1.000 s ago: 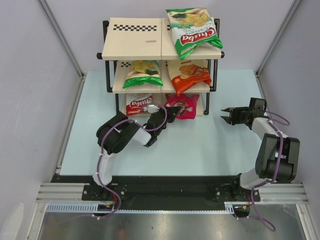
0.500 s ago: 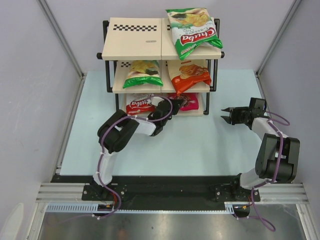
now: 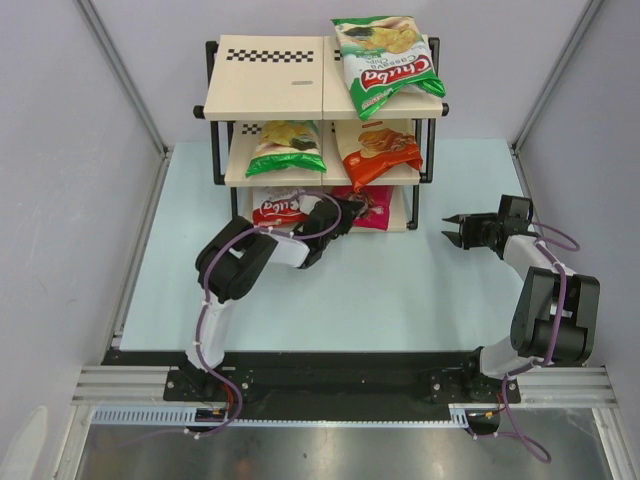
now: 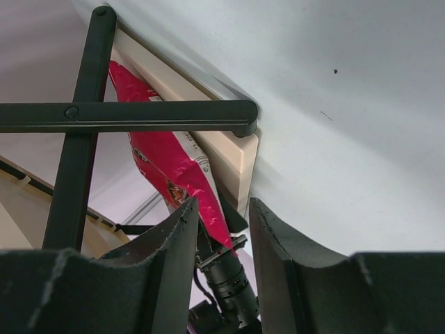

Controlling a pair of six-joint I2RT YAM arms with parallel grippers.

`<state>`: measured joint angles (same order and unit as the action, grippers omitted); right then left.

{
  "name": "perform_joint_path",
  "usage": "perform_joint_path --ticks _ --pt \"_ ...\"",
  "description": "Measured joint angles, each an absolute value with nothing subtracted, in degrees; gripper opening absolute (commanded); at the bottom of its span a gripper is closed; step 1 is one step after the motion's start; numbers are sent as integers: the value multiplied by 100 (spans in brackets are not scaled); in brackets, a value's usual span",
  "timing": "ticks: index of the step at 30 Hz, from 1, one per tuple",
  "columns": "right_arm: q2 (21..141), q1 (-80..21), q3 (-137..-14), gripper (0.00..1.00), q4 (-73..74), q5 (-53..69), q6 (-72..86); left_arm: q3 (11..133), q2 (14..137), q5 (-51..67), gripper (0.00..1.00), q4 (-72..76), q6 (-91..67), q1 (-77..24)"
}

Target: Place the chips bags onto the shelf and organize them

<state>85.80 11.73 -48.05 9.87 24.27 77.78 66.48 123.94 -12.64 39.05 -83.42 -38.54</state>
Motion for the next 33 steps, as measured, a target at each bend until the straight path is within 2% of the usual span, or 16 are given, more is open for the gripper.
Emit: perform_joint_path --ticks 6,8,9,10,13,20,30,32,33 --pt "8580 1146 -4805 41 989 2425 7776 6635 12258 -1004 54 3612 -8342 -3887" --pt "8580 1140 -4805 41 998 2423 7773 6600 12160 -923 49 3575 -8342 -3887" --pt "8580 1135 -4805 41 998 2423 7776 6560 12092 -880 44 3564 -8344 -3887" --pt "8580 1133 -4805 41 1000 2421 7773 6510 12018 -858 29 3553 -8346 -3887" --pt "8578 1127 -4805 41 1000 2410 7776 6403 11841 -794 0 3524 -8368 -3887" --pt "8573 1103 -4805 41 1002 2381 7773 6475 11863 -709 0 3476 -8558 -3887" --pt "8569 1157 -4805 41 1048 2383 7771 7749 12547 -744 0 2738 -8766 -3924" --pt "8569 1173 -4805 41 1048 2381 7769 7771 12549 -773 6 2635 -8761 -3940" --pt "8569 1173 -4805 41 1050 2381 7769 7771 12549 -788 13 2613 -8757 -3951"
